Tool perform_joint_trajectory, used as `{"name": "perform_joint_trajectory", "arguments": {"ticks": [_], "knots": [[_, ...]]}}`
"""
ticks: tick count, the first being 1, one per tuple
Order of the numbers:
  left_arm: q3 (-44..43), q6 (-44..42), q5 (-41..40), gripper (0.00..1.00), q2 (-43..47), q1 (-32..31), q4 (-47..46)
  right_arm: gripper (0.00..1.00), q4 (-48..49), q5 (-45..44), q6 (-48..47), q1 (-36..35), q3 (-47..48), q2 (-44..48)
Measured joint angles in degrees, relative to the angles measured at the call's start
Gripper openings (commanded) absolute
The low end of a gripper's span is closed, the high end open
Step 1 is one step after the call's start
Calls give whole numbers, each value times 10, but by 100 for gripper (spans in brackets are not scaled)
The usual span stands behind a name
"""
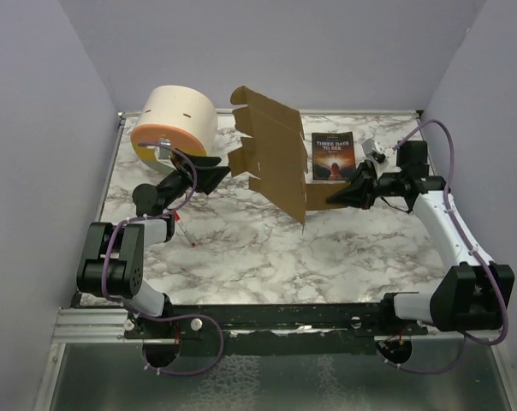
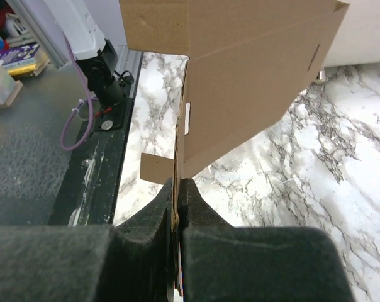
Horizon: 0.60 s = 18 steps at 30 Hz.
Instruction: Fold the paper box
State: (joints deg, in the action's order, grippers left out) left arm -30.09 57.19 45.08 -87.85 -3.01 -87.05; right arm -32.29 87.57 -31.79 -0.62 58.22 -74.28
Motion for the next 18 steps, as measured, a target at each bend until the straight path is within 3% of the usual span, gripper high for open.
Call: {"name": "perform_joint_trajectory", "arguments": {"ticks": [9, 18], "knots": [[-54, 26, 25, 86, -6, 1, -5, 1, -132, 3, -125, 0, 20, 18], [-99, 12, 35, 72, 12, 3, -8, 1, -165, 3, -156, 0, 20, 20]]}}
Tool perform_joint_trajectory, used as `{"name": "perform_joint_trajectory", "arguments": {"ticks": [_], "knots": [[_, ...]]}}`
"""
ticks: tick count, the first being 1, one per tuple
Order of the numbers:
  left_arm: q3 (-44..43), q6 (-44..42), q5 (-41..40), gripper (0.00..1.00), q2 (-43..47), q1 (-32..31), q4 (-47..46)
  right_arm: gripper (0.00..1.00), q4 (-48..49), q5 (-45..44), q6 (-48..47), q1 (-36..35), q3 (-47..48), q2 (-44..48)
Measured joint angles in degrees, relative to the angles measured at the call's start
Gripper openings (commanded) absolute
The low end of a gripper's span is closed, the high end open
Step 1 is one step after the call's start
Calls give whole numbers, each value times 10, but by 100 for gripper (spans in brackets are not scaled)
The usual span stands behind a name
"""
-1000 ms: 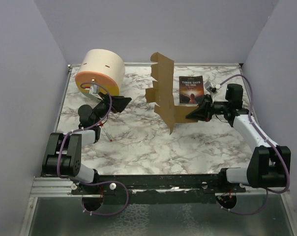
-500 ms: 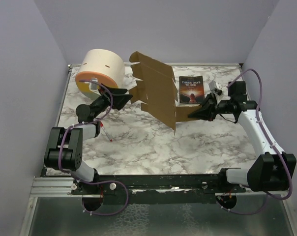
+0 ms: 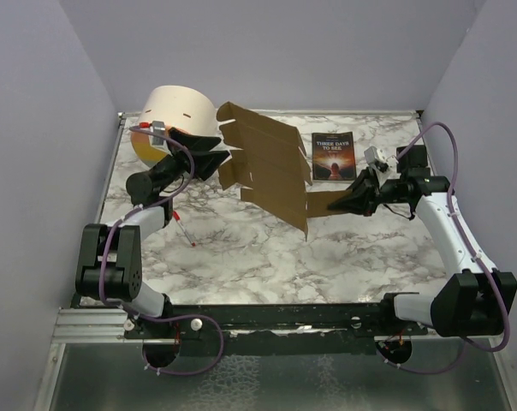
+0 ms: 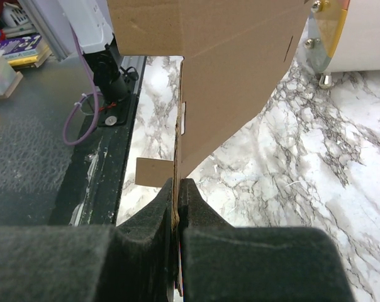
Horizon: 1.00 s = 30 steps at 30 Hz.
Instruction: Fold the paper box
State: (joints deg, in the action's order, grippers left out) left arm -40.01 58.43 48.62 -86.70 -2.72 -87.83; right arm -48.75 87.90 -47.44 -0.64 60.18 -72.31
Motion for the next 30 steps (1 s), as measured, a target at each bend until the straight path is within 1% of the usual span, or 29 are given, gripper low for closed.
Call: {"name": "perform_joint_trajectory", "arguments": {"ticks": [2, 7, 14, 20, 24, 27, 29, 30], "knots": [[-13, 7, 3, 69, -5, 0, 0, 1, -3, 0, -4, 0, 0, 0], [-63, 21, 14, 67, -39, -16, 0, 1, -8, 0, -9, 0, 0, 0], [-92, 26, 28, 59, -62, -34, 0, 1, -8, 0, -9, 0, 0, 0], [-126, 31, 36, 57, -89, -41, 0, 1, -9, 0, -9, 0, 0, 0], [-146, 36, 41, 52, -100, -46, 0, 1, -9, 0, -9, 0, 0, 0], [-158, 39, 44, 45, -110, -49, -1, 1, -9, 0, -9, 0, 0, 0], [-159, 41, 47, 35, -114, -52, -1, 2, -9, 0, -9, 0, 0, 0], [-159, 40, 48, 28, -115, -52, -1, 2, -8, 0, -9, 0, 0, 0]]}}
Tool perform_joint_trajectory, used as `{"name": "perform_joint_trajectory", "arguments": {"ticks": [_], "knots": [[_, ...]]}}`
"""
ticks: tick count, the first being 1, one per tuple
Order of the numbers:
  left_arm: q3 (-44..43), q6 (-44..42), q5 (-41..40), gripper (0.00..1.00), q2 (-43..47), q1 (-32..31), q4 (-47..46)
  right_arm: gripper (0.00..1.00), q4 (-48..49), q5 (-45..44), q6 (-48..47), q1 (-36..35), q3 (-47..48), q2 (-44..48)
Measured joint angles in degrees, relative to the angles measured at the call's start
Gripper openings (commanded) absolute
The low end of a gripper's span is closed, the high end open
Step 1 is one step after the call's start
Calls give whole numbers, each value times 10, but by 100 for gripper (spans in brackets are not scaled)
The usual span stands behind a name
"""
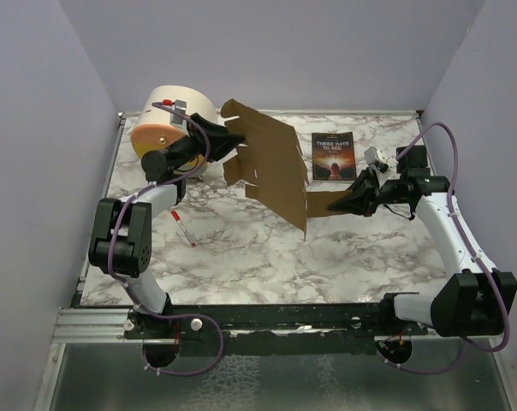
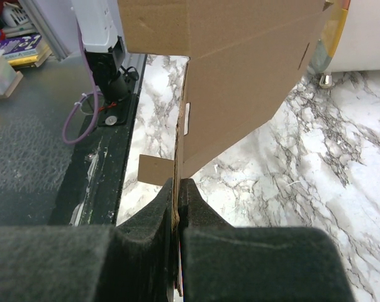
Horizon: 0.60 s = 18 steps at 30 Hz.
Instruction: Fold the paper box
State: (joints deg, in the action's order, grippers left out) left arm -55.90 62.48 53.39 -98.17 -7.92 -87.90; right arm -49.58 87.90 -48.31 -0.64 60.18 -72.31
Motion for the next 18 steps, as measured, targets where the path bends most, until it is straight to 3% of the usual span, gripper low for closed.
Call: {"name": "perform_joint_trajectory", "arguments": {"ticks": [4, 10, 12, 18], "knots": [[1, 0, 3, 2, 0, -2, 0, 6, 5, 0, 6, 0, 0, 0], [44, -17, 5, 0, 16, -3, -1, 14, 42, -12, 49, 0, 0, 0], [69, -30, 7, 0, 28, -3, -1, 23, 57, -31, 68, 0, 0, 0], [142, -67, 11, 0, 76, 0, -1, 66, 71, -89, 94, 0, 0, 0]]}}
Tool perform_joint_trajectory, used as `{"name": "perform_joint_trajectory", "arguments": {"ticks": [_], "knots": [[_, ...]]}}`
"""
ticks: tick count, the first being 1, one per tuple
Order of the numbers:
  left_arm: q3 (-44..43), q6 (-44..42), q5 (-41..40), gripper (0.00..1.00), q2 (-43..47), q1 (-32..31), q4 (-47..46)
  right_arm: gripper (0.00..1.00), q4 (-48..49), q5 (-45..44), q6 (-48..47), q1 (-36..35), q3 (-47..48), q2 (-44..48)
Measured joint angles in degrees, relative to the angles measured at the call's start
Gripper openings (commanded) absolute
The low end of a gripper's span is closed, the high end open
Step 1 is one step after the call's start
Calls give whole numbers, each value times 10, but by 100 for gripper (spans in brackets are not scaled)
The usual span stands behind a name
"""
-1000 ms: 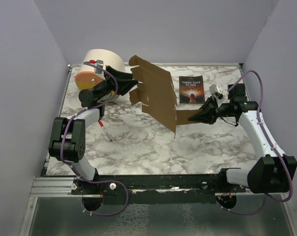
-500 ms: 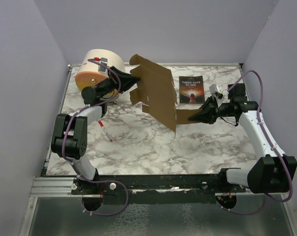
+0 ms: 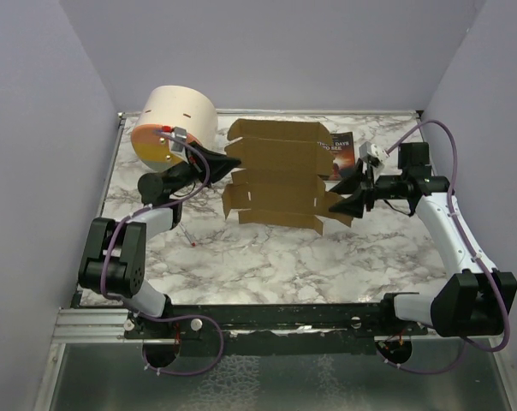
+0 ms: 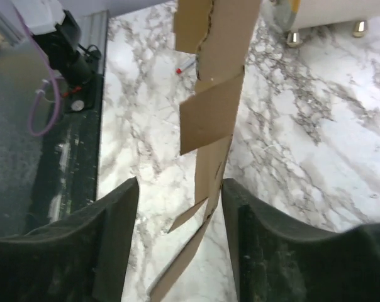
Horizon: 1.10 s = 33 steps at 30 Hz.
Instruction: Fold the paper box
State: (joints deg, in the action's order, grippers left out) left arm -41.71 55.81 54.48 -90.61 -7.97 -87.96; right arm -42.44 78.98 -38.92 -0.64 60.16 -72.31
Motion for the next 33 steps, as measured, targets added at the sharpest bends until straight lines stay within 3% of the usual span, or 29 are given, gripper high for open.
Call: {"name": "perform_joint_trajectory", "arguments": {"ticks": [3, 7, 11, 19, 33], "knots": [[35, -23, 2, 0, 35, 0, 0, 85, -6, -18, -4, 0, 2, 0], [68, -78, 2, 0, 89, -2, 18, 93, -30, -34, -18, 0, 25, 0], [84, -167, -2, 0, 154, -23, 107, 98, -59, -56, -28, 0, 77, 2], [74, -337, -29, 0, 221, -79, 322, 100, -89, -96, -29, 0, 178, 14], [73, -377, -31, 0, 222, -93, 387, 98, -90, -120, -3, 0, 228, -20]]}}
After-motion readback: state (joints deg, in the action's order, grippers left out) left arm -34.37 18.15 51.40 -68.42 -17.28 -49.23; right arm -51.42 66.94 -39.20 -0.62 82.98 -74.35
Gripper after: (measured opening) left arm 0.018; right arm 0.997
